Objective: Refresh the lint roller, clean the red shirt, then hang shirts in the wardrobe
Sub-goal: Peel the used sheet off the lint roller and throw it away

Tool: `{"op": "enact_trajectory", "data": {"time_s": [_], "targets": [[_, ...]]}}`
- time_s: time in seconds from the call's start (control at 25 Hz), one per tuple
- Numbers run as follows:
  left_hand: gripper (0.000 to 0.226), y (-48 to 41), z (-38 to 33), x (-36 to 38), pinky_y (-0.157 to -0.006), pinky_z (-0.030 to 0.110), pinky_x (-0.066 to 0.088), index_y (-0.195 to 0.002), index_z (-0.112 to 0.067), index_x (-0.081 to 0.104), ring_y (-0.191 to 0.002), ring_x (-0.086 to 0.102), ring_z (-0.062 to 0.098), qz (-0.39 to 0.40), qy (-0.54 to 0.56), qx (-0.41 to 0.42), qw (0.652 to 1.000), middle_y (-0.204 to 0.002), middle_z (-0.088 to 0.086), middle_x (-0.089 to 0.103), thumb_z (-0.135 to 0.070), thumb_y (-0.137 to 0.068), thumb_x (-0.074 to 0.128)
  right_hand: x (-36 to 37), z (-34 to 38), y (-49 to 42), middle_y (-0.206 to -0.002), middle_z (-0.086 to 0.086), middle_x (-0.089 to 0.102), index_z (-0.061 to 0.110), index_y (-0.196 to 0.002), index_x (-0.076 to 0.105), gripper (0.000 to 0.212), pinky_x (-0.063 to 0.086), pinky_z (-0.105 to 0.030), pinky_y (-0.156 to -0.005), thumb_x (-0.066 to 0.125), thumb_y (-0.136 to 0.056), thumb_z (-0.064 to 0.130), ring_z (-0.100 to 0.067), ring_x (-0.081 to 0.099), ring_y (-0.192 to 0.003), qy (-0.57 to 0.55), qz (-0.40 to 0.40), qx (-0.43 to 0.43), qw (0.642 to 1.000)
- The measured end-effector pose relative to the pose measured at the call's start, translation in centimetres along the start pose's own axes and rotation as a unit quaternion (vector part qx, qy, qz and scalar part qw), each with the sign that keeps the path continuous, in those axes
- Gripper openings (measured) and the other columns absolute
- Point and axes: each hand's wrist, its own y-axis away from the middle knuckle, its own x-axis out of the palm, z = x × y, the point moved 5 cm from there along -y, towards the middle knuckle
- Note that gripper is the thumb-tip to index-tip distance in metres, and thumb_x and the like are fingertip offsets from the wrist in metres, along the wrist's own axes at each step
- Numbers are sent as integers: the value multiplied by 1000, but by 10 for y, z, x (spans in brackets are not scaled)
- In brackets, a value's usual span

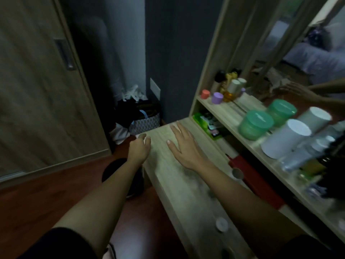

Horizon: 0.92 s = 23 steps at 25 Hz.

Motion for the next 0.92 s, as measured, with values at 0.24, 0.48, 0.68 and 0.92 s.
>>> {"op": "enact_trajectory", "data": {"time_s": [0.24,0.48,0.68,0.92], "targets": [[34,115,-59,95,-88,32,43,-121,-4,60,-109,60,34,30,2,28,999,-117,19,66,-21,-97,44,-64,-80,97,-156,-9,19,17,-146,25,59,17,-38,-117,36,-94,44,-22,17,-144,59,42,-29,997],[41,216,-80,175,-87,26,43,-121,-14,60,-104,63,25,151,-64,170,972,-117,9,67,-35,-94,36,-58,-169,147,-158,-4,11,20,-147,19,58,21,-41,-116,36,-96,41,-22,12,-145,78,84,24,993],[41,256,-73,214,-78,22,53,-109,-18,71,-91,69,18,226,-200,303,904,-111,4,71,-38,-86,44,-32,-187,149,-159,-6,5,19,-148,14,60,25,-41,-113,40,-97,34,-26,17,-144,53,129,45,989],[43,256,-69,224,-70,20,54,-104,-16,72,-82,68,16,206,-243,351,880,-103,4,73,-33,-78,43,-41,-183,144,-142,-14,41,8,-136,42,55,45,-35,-97,62,-85,13,-28,50,-121,94,13,34,995]]}}
